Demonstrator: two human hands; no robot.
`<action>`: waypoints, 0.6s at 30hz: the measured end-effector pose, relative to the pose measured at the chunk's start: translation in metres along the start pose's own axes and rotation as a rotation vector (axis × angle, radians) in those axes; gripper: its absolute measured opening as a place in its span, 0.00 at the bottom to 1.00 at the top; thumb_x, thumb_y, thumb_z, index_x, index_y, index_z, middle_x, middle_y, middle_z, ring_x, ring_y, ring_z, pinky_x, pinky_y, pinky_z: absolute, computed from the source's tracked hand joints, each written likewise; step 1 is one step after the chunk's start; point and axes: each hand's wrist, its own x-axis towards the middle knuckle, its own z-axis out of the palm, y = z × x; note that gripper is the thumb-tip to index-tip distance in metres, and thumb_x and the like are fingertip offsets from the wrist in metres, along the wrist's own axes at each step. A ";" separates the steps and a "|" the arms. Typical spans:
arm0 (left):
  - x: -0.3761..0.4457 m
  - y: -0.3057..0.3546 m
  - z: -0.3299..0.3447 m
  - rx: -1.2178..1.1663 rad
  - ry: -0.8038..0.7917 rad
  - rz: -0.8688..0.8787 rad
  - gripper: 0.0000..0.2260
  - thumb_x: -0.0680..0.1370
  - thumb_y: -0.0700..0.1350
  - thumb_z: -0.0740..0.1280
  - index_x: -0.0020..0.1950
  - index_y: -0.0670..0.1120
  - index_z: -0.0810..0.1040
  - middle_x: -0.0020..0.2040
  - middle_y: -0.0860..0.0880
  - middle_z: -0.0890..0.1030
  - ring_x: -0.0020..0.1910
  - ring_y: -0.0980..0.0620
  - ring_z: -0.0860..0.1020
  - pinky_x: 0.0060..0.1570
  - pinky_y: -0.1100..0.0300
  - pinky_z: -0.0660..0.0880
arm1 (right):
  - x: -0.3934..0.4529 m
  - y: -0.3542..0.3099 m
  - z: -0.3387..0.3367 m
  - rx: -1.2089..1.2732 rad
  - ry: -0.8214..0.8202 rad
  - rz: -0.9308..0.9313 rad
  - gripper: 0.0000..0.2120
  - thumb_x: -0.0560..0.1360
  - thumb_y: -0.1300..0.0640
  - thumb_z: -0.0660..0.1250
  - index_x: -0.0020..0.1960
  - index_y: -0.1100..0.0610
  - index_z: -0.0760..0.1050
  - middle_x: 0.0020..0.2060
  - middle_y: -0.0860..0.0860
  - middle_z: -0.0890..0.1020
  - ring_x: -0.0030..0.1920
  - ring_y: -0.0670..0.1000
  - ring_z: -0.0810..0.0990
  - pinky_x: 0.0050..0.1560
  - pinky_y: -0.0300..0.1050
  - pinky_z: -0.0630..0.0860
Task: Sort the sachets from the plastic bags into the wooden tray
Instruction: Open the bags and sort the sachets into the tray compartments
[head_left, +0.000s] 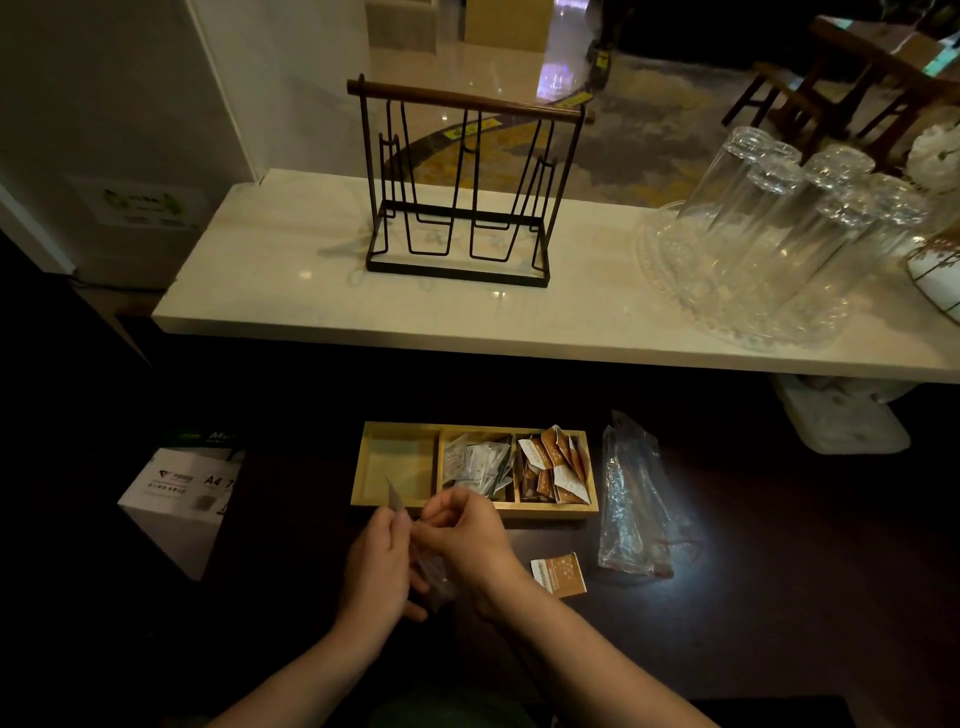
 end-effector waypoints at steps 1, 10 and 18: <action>0.001 0.000 0.000 0.029 0.021 0.011 0.10 0.81 0.47 0.55 0.44 0.44 0.71 0.36 0.43 0.75 0.29 0.46 0.78 0.20 0.56 0.76 | 0.000 0.000 0.000 -0.028 -0.002 -0.017 0.08 0.71 0.64 0.71 0.40 0.55 0.73 0.34 0.48 0.77 0.38 0.46 0.77 0.41 0.37 0.76; 0.005 -0.006 -0.003 0.407 0.023 0.162 0.09 0.81 0.46 0.54 0.42 0.48 0.68 0.33 0.47 0.76 0.28 0.50 0.77 0.25 0.55 0.76 | 0.003 0.005 0.001 -0.048 0.039 -0.043 0.05 0.72 0.65 0.70 0.43 0.57 0.76 0.39 0.52 0.80 0.43 0.50 0.79 0.51 0.48 0.79; 0.008 -0.004 -0.008 0.690 0.059 0.211 0.08 0.81 0.46 0.53 0.45 0.47 0.68 0.35 0.52 0.72 0.36 0.51 0.76 0.32 0.58 0.70 | 0.004 0.003 -0.005 -0.264 0.106 -0.151 0.13 0.72 0.66 0.68 0.38 0.49 0.73 0.36 0.43 0.77 0.38 0.41 0.76 0.41 0.29 0.75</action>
